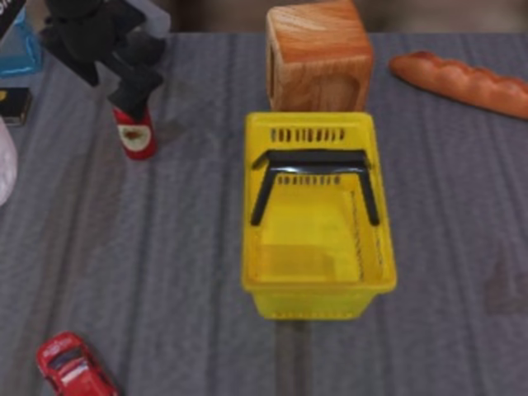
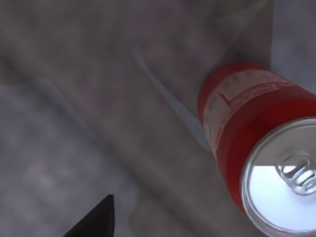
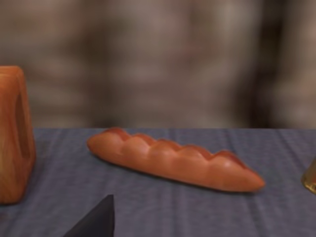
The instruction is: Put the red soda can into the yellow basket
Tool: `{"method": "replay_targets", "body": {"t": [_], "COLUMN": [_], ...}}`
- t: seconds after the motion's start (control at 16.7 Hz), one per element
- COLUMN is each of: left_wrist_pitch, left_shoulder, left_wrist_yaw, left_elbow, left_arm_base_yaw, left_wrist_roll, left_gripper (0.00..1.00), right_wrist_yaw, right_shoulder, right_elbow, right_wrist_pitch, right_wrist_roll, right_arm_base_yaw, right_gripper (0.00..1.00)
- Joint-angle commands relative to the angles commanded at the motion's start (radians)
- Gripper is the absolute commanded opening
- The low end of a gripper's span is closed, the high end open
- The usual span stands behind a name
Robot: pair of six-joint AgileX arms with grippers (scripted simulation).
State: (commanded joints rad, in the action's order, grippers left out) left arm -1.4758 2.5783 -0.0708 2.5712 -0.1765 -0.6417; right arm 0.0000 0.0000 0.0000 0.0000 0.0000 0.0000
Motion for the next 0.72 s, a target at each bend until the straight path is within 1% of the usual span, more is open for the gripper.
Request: {"method": "replay_targets", "body": {"t": [0.12,0.48,0.72], "left_wrist_pitch": [-0.012,-0.008,0.096], "left_shoulder": [0.026,0.025,0.011], "left_wrist_yaw": [0.003,0.002,0.003], "left_elbow": [0.03,0.025,-0.093], "left_arm_base_yaw": [-0.001,0.004,-0.002], "left_wrist_roll": [-0.007,-0.007,-0.005], "left_gripper": [1.0,1.0,1.0], "right_wrist_yaw": [0.0,0.0,0.0], "right_shoulder": [0.0,0.0,0.0], "right_elbow": [0.0,0.0,0.0], "right_wrist_pitch": [0.0,0.0,0.0], "right_wrist_roll": [0.0,0.0,0.0], "right_arm_base_yaw": [0.0,0.0,0.0], "right_gripper": [1.0,1.0,1.0]}}
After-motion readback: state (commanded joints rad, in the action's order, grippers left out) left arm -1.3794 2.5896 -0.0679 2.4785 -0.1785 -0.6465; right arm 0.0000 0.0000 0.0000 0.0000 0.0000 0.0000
